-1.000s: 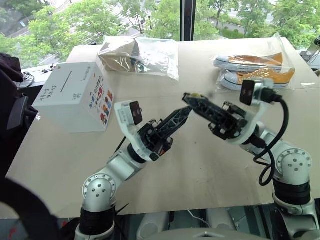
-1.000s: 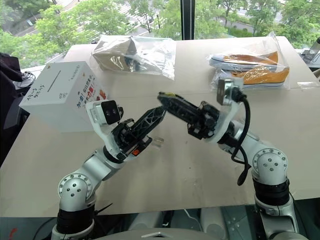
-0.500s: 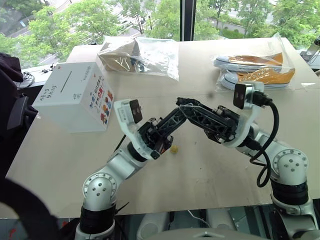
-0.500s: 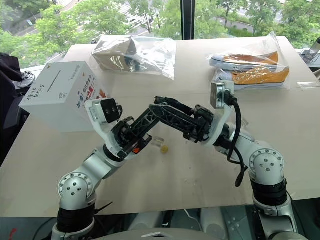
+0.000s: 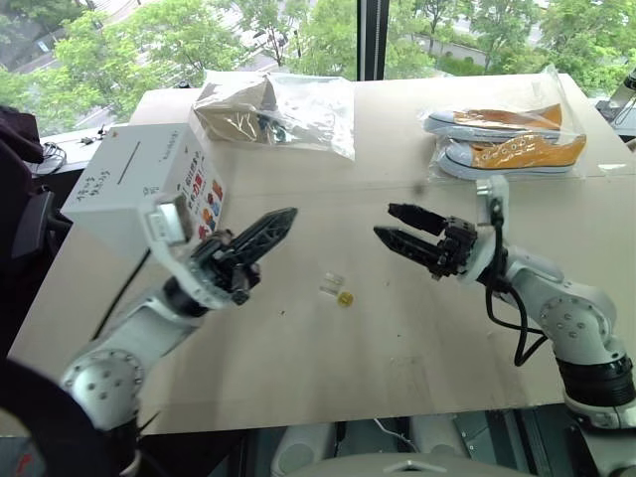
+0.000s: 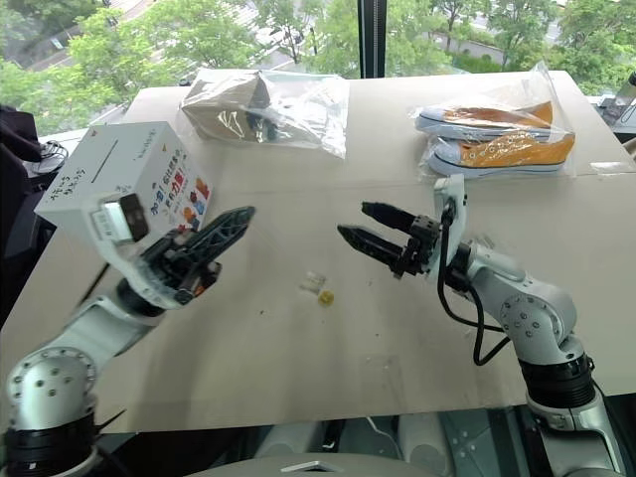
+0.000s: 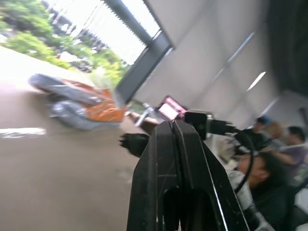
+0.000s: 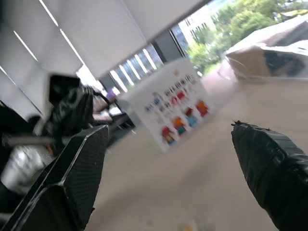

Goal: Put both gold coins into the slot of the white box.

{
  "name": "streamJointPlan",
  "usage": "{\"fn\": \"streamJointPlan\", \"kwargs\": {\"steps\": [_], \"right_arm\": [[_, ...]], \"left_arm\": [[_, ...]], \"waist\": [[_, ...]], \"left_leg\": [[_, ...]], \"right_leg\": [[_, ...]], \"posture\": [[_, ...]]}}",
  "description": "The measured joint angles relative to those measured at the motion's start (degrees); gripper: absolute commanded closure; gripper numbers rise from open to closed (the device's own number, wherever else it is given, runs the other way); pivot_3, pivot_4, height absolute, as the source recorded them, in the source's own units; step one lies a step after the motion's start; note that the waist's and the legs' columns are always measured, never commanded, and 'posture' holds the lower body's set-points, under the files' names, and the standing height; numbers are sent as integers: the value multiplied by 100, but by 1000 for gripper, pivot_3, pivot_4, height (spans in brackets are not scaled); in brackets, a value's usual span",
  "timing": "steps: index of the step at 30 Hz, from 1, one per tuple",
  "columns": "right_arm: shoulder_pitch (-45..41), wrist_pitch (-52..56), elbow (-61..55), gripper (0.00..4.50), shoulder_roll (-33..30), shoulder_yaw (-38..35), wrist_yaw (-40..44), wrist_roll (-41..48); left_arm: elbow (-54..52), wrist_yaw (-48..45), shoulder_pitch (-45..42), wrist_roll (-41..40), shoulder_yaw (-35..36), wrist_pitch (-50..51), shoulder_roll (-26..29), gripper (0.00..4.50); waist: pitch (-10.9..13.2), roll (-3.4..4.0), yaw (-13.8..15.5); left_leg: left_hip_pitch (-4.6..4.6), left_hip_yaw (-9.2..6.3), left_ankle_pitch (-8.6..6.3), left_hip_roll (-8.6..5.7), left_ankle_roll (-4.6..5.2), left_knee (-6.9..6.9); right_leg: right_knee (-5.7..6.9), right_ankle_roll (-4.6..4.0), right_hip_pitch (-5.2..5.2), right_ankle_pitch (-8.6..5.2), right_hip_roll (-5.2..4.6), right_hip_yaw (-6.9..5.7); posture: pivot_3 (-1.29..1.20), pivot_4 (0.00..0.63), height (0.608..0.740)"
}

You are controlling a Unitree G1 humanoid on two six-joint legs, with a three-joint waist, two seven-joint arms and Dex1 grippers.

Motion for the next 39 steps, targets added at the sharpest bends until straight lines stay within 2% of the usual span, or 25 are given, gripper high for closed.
{"fn": "streamJointPlan", "kwargs": {"steps": [2,6,12,14,20,25,28,32,39], "right_arm": [[52,-219,114,101,8,142,236,-465],[32,-572,255,101,-7,416,563,-1169],[-252,-1920,1113,101,-67,1769,1231,-3321],[-305,-2265,1478,101,25,1973,1354,-3730],[-490,-2842,2421,101,415,2279,1680,-4389],[-619,-3040,2599,101,478,2311,1938,-4669],[-635,-3067,2610,1004,512,2326,2125,-4739],[-643,-2970,2554,2787,565,2335,2221,-4824],[-646,-2881,2477,2787,651,2398,2294,-5035]], "left_arm": [[15,-368,370,512,78,39,393,4500],[86,-753,673,1223,136,-30,666,4500],[203,-1434,1019,2566,-100,-380,876,4500],[207,-1547,1042,2893,-195,-472,954,4500],[78,-1761,1177,3634,-492,-708,1006,4500],[-145,-1798,1238,3853,-503,-717,1057,4500],[-206,-1848,1237,3853,-499,-703,1071,4500],[-223,-1897,1238,3852,-492,-668,1101,4500],[-232,-1980,1249,3844,-439,-610,1113,4500]], "waist": [[2,1,-2],[4,1,12],[4,-1,-7],[2,-3,2],[3,-3,-37],[1,-3,-104],[1,-4,-125],[0,-4,-128],[-3,-6,-146]], "left_leg": [[0,3,0,1,0,-7],[-4,2,0,1,-1,-8],[-26,2,0,1,-2,-8],[-34,0,0,1,-3,-6],[-41,2,0,1,-4,-6],[-39,-1,-1,2,-5,-6],[-39,-1,-1,2,-6,-6],[-37,-1,-2,2,-7,-6],[-32,-1,-3,5,-9,-6]], "right_leg": [[-1,0,-4,0,-1,3],[-2,0,-8,0,-2,1],[-2,-2,-29,1,-3,-1],[-2,-2,-37,2,-3,-3],[-2,-4,-45,4,-4,0],[2,-5,-45,5,-3,-2],[3,-5,-45,5,-2,-2],[5,-5,-45,5,-1,-2],[12,-5,-45,6,2,1]], "posture": [[0,150,740],[0,150,740],[0,150,740],[0,150,740],[0,150,740],[0,150,740],[0,150,740],[0,150,740],[0,150,740]]}}
